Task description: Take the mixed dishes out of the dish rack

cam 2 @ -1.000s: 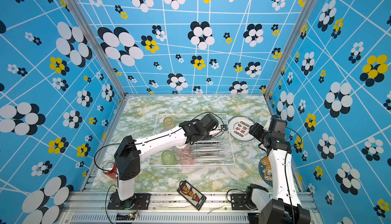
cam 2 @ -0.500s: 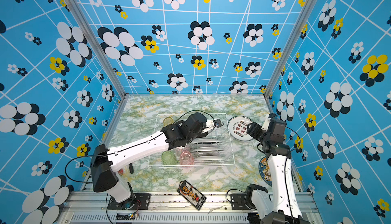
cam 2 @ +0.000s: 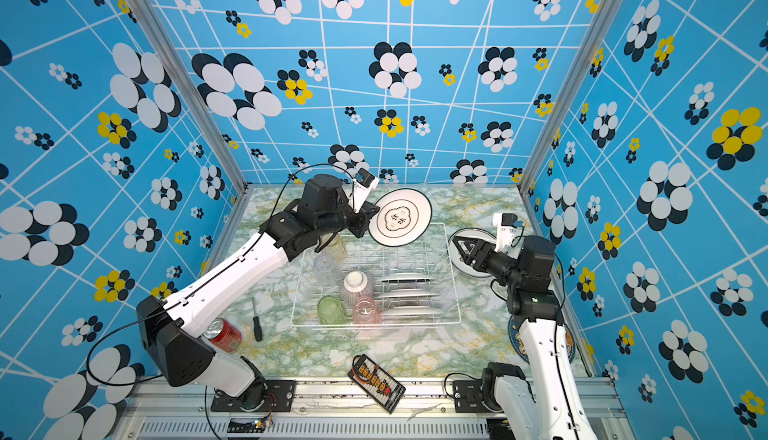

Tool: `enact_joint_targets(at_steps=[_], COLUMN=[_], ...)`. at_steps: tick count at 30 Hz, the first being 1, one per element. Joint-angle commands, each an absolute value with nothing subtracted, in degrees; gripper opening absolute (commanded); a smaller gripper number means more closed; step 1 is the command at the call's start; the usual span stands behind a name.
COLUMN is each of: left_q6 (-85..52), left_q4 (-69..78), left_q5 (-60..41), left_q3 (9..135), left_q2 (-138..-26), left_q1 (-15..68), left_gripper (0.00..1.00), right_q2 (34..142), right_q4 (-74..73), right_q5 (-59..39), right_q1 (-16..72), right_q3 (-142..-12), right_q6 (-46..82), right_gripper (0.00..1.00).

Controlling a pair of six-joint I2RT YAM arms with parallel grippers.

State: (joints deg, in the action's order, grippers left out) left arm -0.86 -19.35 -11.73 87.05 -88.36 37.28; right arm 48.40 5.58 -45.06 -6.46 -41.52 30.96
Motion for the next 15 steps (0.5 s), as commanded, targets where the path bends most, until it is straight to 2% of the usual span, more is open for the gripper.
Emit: enact_joint_targets(at_steps=[1,10,13,15], left_q6=[-14.14,-23.65,-26.23,-28.41], left_q4=[-11.47,-0.7,2.19,5.14], left_q5=[-28.85,-38.94,-41.27,-42.56], left_q3=[85.0,82.03,81.63,81.0], left_q2=[-88.08,-92.35,-94.13,-95.19], left_q1=[35.51,33.49,33.44,33.36], left_gripper=[0.0,0.0,0.0,0.0], right_q2=[49.41,53.69,54.39,54.76], right_q4=[-1.47,-7.45,-9.12,-10.72], right_q5=[-49.74,-47.72,-48.1,-48.22], right_q1=[-3.84,-1.68,-1.7,-1.69], right_q3=[-41.02,-40.18,-40.03,-39.75], right_q6=[34.0,37.1,38.1,39.19], right_gripper=[0.61,0.56,0.49,0.34])
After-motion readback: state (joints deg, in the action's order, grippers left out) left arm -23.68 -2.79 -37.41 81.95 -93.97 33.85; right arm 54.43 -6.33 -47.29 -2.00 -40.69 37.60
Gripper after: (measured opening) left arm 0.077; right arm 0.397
